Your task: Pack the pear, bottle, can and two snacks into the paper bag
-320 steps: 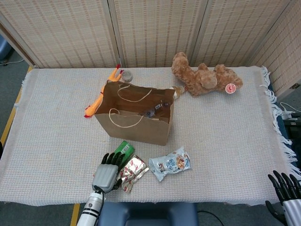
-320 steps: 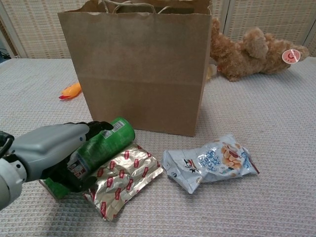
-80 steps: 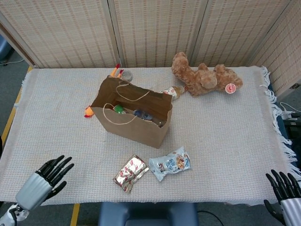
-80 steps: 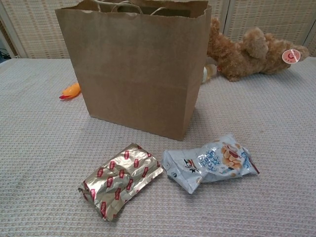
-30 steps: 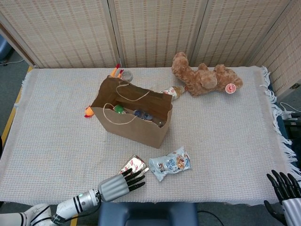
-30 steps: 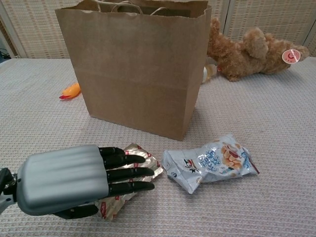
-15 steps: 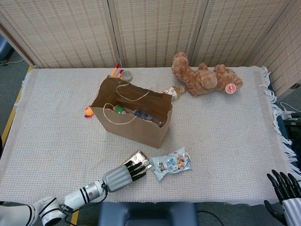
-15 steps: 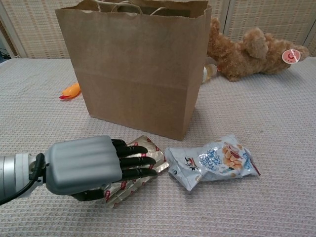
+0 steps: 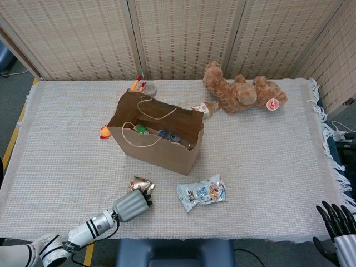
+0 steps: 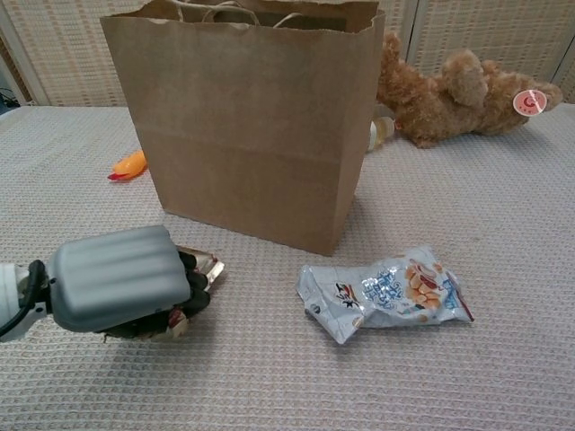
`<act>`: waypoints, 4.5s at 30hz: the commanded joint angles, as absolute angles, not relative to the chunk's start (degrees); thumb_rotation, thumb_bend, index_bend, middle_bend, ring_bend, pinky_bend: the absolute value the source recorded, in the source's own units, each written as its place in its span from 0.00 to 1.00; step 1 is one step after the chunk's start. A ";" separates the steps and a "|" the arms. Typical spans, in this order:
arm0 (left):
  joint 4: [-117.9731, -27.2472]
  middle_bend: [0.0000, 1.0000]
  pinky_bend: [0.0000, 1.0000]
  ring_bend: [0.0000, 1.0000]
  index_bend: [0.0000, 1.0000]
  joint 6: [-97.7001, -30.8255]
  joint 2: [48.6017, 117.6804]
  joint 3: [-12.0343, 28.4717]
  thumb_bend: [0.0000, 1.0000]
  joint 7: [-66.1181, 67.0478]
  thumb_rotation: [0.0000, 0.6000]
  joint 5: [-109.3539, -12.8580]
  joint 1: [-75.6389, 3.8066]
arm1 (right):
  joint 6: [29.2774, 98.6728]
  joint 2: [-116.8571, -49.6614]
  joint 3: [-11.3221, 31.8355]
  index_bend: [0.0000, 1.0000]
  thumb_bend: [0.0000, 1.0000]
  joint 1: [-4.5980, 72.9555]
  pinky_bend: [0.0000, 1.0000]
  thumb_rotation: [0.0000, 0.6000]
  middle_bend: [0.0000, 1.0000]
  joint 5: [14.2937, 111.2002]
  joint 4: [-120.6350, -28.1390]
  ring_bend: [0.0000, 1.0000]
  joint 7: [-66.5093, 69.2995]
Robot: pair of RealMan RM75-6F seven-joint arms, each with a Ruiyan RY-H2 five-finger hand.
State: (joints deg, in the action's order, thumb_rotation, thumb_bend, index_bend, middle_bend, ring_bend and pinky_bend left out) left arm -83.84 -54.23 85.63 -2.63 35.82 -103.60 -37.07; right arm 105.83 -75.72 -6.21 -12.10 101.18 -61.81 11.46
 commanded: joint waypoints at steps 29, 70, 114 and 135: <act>-97.38 0.77 0.83 0.72 0.72 -83.44 68.39 19.63 0.69 19.17 1.00 -82.66 -29.26 | 105.87 -75.82 -6.07 0.00 0.23 -11.92 0.00 1.00 0.00 101.55 -62.01 0.00 9.64; -98.60 0.75 0.82 0.71 0.70 -66.17 84.36 27.91 0.68 40.07 1.00 -73.49 -59.20 | 105.53 -75.70 -6.02 0.00 0.23 -11.90 0.00 1.00 0.00 101.08 -62.11 0.00 10.60; -113.12 0.00 0.16 0.00 0.04 -87.64 59.03 7.83 0.38 19.39 1.00 -74.23 -25.63 | 105.85 -75.78 -6.05 0.00 0.23 -11.92 0.00 1.00 0.00 101.44 -62.21 0.00 9.60; -87.30 0.00 0.08 0.00 0.03 -98.76 65.42 -2.94 0.38 0.65 1.00 -87.39 -6.15 | 102.08 -71.82 -5.09 0.00 0.23 -8.78 0.00 1.00 0.00 100.35 -72.06 0.00 14.38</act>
